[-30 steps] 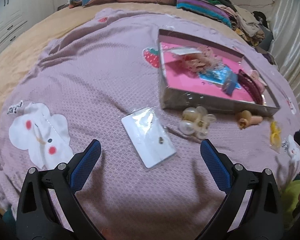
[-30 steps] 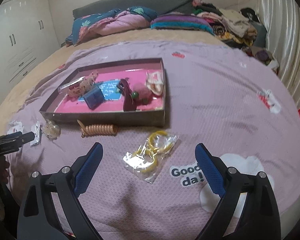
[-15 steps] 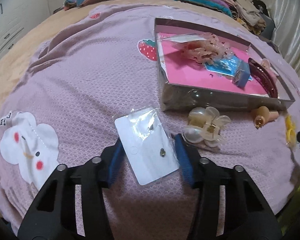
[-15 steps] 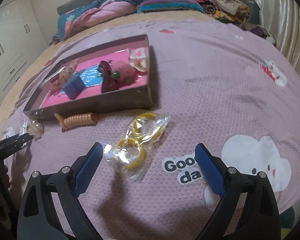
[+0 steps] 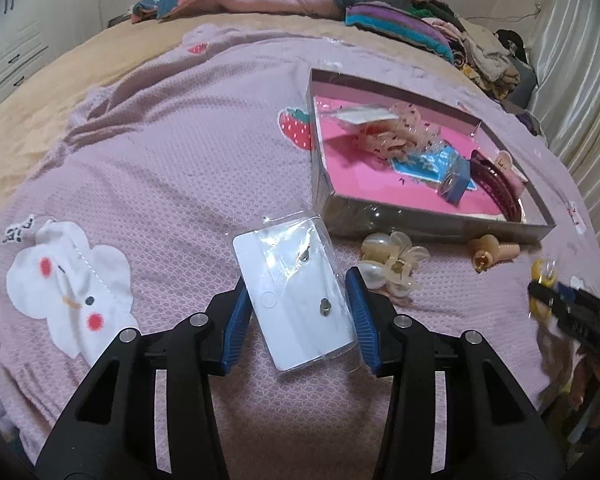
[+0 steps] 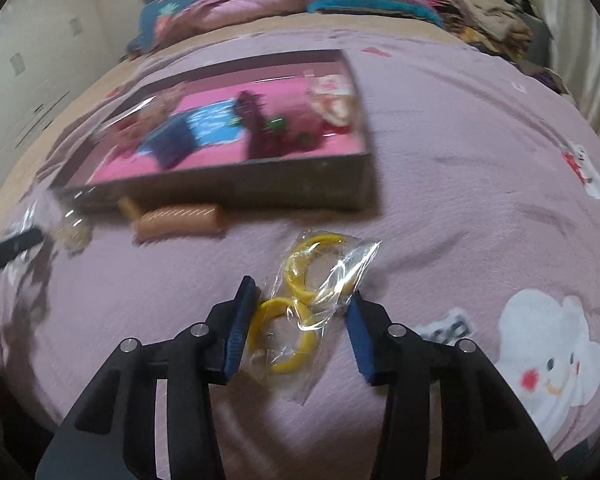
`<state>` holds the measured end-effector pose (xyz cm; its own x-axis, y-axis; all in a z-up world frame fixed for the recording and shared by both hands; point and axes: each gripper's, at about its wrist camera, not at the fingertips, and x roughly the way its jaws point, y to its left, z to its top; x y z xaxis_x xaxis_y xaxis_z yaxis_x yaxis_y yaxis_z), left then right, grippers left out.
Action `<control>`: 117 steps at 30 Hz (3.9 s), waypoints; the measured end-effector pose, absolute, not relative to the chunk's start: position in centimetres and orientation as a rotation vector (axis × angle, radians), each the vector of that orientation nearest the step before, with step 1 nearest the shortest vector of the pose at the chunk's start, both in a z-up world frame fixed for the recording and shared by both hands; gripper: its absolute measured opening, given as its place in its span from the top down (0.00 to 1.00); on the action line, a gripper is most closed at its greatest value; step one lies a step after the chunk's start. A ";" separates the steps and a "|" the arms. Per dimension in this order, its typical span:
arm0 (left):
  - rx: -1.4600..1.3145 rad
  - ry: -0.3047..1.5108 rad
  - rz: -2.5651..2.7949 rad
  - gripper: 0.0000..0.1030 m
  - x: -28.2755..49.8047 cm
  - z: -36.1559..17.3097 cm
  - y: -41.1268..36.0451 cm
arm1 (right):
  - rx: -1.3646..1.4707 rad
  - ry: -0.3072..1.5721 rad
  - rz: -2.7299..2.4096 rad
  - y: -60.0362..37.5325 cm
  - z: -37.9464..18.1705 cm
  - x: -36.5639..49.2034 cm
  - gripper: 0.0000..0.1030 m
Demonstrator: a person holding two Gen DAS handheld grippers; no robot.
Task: Organize jewelry
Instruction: 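Carry the white card packet into the tray and release it while the right tool releases the yellow bag there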
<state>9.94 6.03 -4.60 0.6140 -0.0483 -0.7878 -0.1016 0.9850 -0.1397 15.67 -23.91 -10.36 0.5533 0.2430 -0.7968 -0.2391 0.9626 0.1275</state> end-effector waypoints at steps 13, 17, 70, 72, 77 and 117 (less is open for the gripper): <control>-0.169 0.820 -0.010 0.64 8.4 -0.5 4.5 | -0.010 0.855 0.525 -20.4 -4.9 11.3 0.61; -0.162 0.798 -0.032 0.64 8.4 0.7 3.8 | -0.026 0.813 0.540 -19.8 -3.3 10.7 0.61; -0.131 0.714 -0.156 0.64 19.6 6.5 -0.5 | -0.008 0.581 0.457 -22.7 6.8 22.1 0.61; -0.129 0.731 -0.163 0.64 20.1 5.9 -0.3 | -0.017 0.592 0.456 -22.3 6.5 22.9 0.61; -0.160 0.777 -0.179 0.64 21.3 3.8 0.2 | -0.002 0.617 0.453 -21.9 5.2 24.5 0.61; -0.130 0.913 -0.086 0.41 22.2 -2.0 2.5 | -0.129 0.791 0.506 -17.0 -4.7 26.4 0.61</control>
<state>22.18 2.52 -2.00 0.6084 -0.1299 -0.7829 0.0191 0.9886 -0.1492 26.42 -16.96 -4.68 0.5910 0.3861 -0.7082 -0.4807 0.8737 0.0751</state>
